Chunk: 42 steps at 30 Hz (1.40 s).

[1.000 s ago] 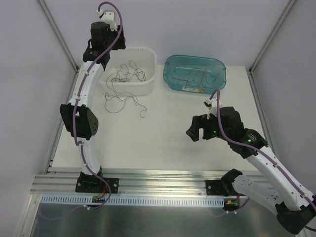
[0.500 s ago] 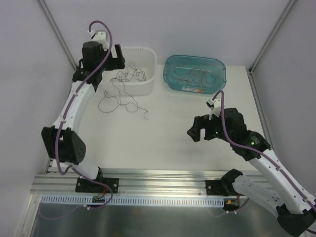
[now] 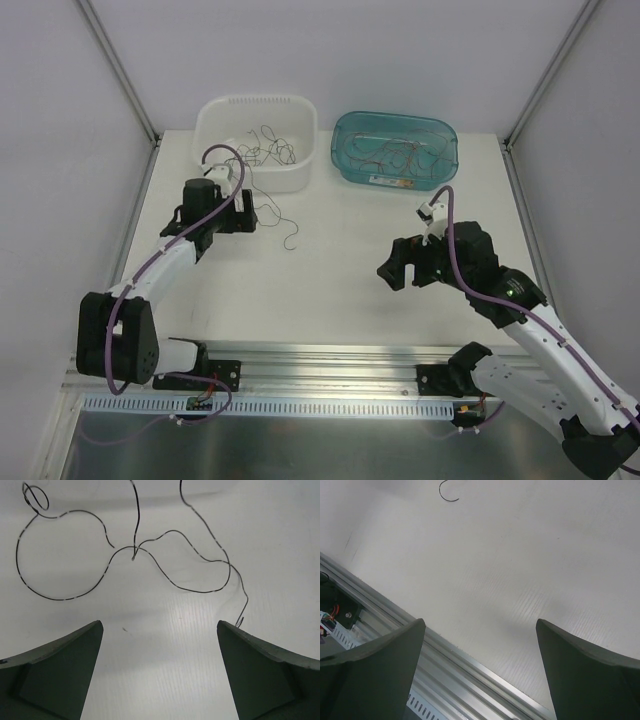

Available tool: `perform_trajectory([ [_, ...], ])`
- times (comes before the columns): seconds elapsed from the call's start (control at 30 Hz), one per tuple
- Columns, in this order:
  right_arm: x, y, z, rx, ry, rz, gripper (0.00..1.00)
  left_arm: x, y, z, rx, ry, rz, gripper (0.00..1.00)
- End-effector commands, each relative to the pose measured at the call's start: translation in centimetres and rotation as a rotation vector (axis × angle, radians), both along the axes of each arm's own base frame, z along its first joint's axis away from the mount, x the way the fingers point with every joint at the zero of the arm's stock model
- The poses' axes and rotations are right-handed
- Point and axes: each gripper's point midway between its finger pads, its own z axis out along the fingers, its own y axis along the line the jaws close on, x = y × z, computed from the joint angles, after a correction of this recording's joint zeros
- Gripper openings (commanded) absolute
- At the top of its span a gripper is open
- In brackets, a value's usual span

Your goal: Untangle the cables

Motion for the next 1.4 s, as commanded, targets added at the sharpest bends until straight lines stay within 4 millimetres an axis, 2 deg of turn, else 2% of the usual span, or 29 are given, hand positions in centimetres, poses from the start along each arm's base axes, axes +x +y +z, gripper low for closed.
perform_trajectory([
  [0.0,0.1,0.8,1.1,0.047,-0.019,0.014,0.98,2.4,-0.2,0.9,-0.016,-0.116,0.025,0.99],
  [0.13,0.2,0.8,1.0,0.047,-0.012,0.006,0.98,3.8,-0.1,-0.7,-0.112,-0.121,0.134,0.93],
  [0.2,0.1,0.8,0.9,0.048,-0.008,0.005,0.98,5.0,0.5,-0.4,-0.191,-0.168,0.241,0.91],
  [0.23,0.1,0.7,1.0,0.049,-0.008,0.003,0.98,5.0,0.8,-0.9,-0.212,-0.155,0.28,0.9],
  [0.3,0.1,0.7,0.8,0.046,-0.002,0.0,0.98,5.7,1.0,-0.5,-0.297,-0.182,0.355,0.87],
  [0.37,0.1,0.6,0.8,0.043,-0.001,-0.002,0.98,6.0,1.5,-1.1,-0.375,-0.17,0.46,0.82],
  [0.5,0.2,0.6,0.5,0.031,0.001,-0.004,0.98,6.4,2.1,-2.6,-0.476,-0.142,0.596,0.78],
  [0.73,0.5,0.4,-0.1,0.001,0.001,-0.003,0.98,7.8,0.7,-5.4,-0.504,-0.08,0.623,0.77],
  [0.9,0.7,0.3,-0.4,-0.013,-0.003,-0.007,0.98,7.5,0.7,-7.7,-0.547,-0.026,0.712,0.7],
  [1.0,0.7,0.2,-0.6,-0.021,0.0,-0.005,0.98,8.2,0.6,-7.8,-0.544,-0.037,0.73,0.68],
  [1.2,0.7,0.2,-0.8,-0.029,0.002,-0.004,0.98,9.3,0.2,-9.1,-0.568,-0.018,0.769,0.64],
  [1.37,0.7,-0.1,-0.8,-0.04,-0.003,-0.009,0.98,9.7,0.6,-10.0,-0.555,-0.026,0.817,0.54],
])
